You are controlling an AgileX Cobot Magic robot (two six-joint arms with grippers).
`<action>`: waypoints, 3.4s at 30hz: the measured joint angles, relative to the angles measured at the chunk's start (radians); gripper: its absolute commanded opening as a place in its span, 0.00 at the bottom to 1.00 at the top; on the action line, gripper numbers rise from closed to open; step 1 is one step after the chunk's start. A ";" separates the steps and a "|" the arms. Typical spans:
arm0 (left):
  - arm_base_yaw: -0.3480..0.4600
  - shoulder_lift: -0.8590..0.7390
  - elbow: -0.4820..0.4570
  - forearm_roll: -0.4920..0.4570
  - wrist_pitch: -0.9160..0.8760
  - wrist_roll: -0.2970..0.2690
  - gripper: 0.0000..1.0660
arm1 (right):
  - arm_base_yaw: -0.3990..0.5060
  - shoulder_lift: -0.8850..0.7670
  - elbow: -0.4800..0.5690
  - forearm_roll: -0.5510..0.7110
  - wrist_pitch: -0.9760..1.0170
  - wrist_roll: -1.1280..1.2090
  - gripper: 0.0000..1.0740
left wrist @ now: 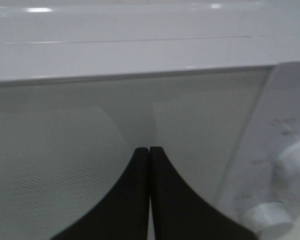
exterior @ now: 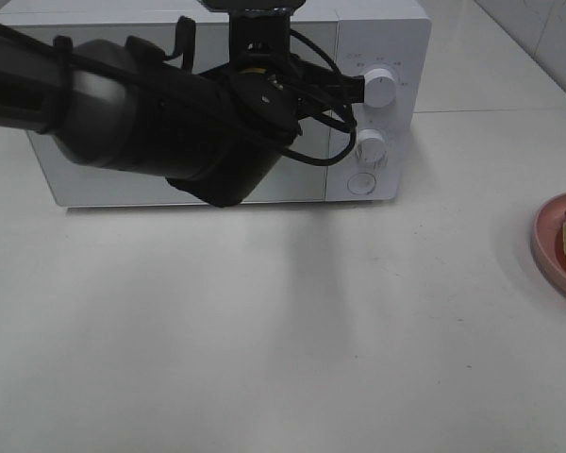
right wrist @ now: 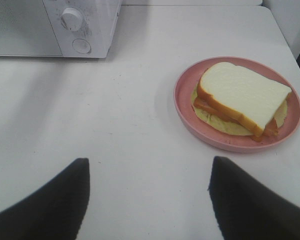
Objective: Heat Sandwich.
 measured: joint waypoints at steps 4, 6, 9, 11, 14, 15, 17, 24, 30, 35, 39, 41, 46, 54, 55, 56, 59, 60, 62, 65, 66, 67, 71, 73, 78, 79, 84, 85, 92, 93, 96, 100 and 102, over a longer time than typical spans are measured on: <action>0.000 -0.045 0.000 0.006 0.186 0.029 0.00 | 0.000 0.000 0.000 0.000 0.000 0.000 0.62; 0.000 -0.082 0.000 0.011 0.332 0.056 0.00 | 0.000 0.000 0.000 0.000 0.000 0.000 0.62; 0.000 -0.103 0.000 0.013 0.430 0.070 0.00 | 0.000 0.000 0.000 0.000 0.000 0.000 0.62; 0.000 -0.133 0.000 0.043 0.596 0.079 0.00 | 0.000 0.000 0.000 0.000 0.000 0.000 0.62; 0.001 -0.150 0.000 0.087 0.708 0.081 0.00 | 0.000 0.000 0.000 0.000 0.000 0.000 0.62; 0.001 -0.168 0.000 0.145 0.843 0.082 0.00 | 0.000 0.000 0.000 0.000 0.000 0.000 0.62; 0.001 -0.181 0.000 0.207 0.967 0.082 0.00 | 0.000 0.000 0.000 0.000 0.000 0.000 0.62; 0.001 -0.239 0.000 0.496 1.343 -0.008 0.00 | 0.000 0.000 0.000 0.000 0.000 0.000 0.62; 0.001 -0.302 -0.002 0.775 1.507 -0.283 0.10 | 0.000 0.000 0.000 0.000 0.000 0.000 0.62; 0.003 -0.352 -0.006 0.987 1.645 -0.509 0.54 | 0.000 0.000 0.000 0.000 0.000 0.000 0.62; 0.049 -0.383 -0.006 1.074 1.764 -0.659 0.79 | 0.000 0.000 0.000 0.000 0.000 0.000 0.62; 0.122 -0.401 -0.006 1.089 1.835 -0.724 0.78 | 0.000 0.000 0.000 0.000 0.000 0.000 0.62; 0.212 -0.418 -0.006 1.096 1.892 -0.744 0.78 | 0.000 0.000 0.000 0.000 0.000 0.000 0.62; 0.529 -0.573 0.078 1.112 1.967 -0.759 0.77 | 0.000 0.000 0.000 0.000 0.000 0.000 0.62; 0.529 -0.573 0.078 1.112 1.967 -0.759 0.77 | 0.000 0.000 0.000 0.000 0.000 0.000 0.62; 0.567 -0.595 0.095 1.114 1.967 -0.759 0.77 | 0.000 0.000 0.000 0.000 0.000 0.000 0.61; 0.713 -0.683 0.169 1.150 1.967 -0.759 0.77 | 0.000 0.000 0.000 0.000 0.000 0.000 0.60; 0.713 -0.683 0.169 1.150 1.967 -0.759 0.77 | 0.000 0.000 0.000 0.000 0.000 0.000 0.60; 0.792 -0.741 0.215 1.187 1.968 -0.759 0.77 | 0.000 0.000 0.000 0.000 0.000 0.000 0.60; 0.895 -0.834 0.280 1.221 1.969 -0.759 0.77 | 0.000 0.000 0.000 0.000 0.000 0.000 0.60; 0.931 -0.870 0.302 1.228 1.969 -0.760 0.77 | 0.000 0.000 0.000 0.000 0.000 0.000 0.60; 0.962 -0.907 0.323 1.231 1.969 -0.760 0.77 | 0.000 0.000 0.000 0.000 0.000 0.000 0.60; 1.018 -1.058 0.387 1.238 1.971 -0.762 0.77 | 0.000 0.000 0.000 0.000 0.000 0.000 0.60; 1.023 -1.195 0.422 1.234 1.972 -0.763 0.76 | 0.000 0.000 0.000 0.000 0.000 0.000 0.60; 1.024 -1.397 0.489 1.233 1.975 -0.790 0.75 | 0.000 0.000 0.000 0.000 0.000 0.000 0.60; 1.024 -1.397 0.489 1.233 1.975 -0.790 0.75 | 0.000 0.000 0.000 0.000 0.000 0.000 0.60; 1.024 -1.562 0.555 1.233 1.974 -0.795 0.74 | 0.000 0.000 0.000 0.000 0.000 0.000 0.60; 1.024 -1.584 0.564 1.232 1.974 -0.798 0.74 | 0.000 0.000 0.000 0.000 0.000 0.000 0.60; 1.024 -1.790 0.626 1.232 1.973 -0.836 0.74 | 0.000 0.000 0.000 0.000 0.000 0.000 0.60; 1.024 -1.817 0.632 1.233 1.973 -0.837 0.74 | 0.000 0.000 0.000 0.000 0.000 0.000 0.60; 1.024 -1.888 0.644 1.242 1.973 -0.855 0.74 | 0.000 0.000 0.000 0.000 0.000 0.000 0.60; 1.024 -1.969 0.654 1.269 1.975 -0.899 0.74 | 0.000 0.000 0.000 0.000 0.000 0.000 0.60; 1.024 -2.001 0.656 1.280 1.975 -0.909 0.74 | 0.000 0.000 0.000 0.000 0.000 0.000 0.60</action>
